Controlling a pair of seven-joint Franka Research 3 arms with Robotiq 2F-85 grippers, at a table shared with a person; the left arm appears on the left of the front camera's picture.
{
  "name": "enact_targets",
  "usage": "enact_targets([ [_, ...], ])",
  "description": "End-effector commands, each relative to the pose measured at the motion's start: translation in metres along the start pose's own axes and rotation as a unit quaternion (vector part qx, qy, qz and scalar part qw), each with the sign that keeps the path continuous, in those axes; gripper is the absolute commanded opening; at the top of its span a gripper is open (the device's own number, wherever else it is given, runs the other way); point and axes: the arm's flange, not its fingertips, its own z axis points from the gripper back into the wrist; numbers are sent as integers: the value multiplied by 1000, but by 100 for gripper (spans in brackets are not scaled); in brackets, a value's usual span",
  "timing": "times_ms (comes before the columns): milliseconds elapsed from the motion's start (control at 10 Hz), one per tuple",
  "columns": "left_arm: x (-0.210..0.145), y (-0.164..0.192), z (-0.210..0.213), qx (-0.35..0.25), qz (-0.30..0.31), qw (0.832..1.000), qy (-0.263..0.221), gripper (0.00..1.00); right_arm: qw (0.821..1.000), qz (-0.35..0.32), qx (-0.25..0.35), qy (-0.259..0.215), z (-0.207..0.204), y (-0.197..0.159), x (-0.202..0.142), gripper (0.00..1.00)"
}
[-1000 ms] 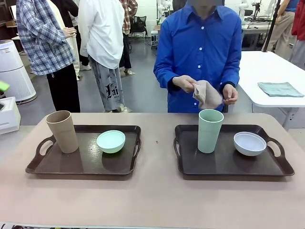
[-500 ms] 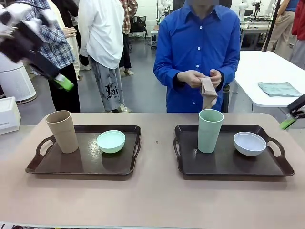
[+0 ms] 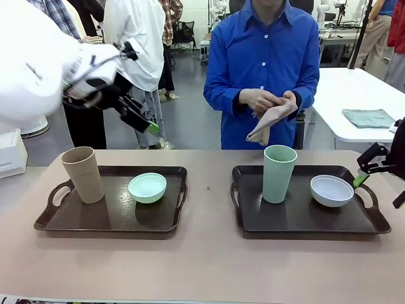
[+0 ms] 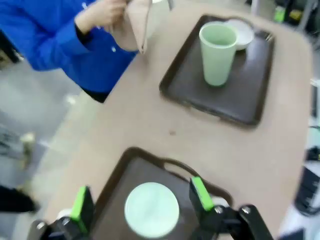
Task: Set up a tray with a mat and arrange the tableware.
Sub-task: Pick up the Picnic Bowl and Reusable plastic cup from the Handle tray in front of the human's position and hold them in the air.
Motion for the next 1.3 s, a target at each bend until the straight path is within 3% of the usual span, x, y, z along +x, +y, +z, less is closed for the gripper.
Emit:
enact_targets([
  [0, -4, 0, -20, -54, 44, 997, 18, 100, 997, 33, -23, -69, 8, 6, 13, 100],
  [100, 0, 0, 0, 0, 0, 1000, 0, 100, 996, 65, 39, -39, 16, -1, 14, 100],
  [200, 0, 0, 0, 0, 0, 1000, 0, 100, 999, 15, -14, -35, 7, 3, 7, 100],
  [600, 0, 0, 0, 0, 0, 1000, 0, 100, 999, 15, -14, -35, 7, 3, 7, 100],
  [800, 2, 5, -1, 7, -4, 1000, -2, 100, 996, 57, -25, -60, 7, 14, 21, 100],
  [1100, 18, -4, -25, -93, -76, 993, -11, 100, 982, 150, -68, -88, -12, 44, 34, 100],
  [1200, 28, -1, -42, -129, -104, 986, 6, 100, 977, 172, -85, -88, -18, 50, 37, 100],
])
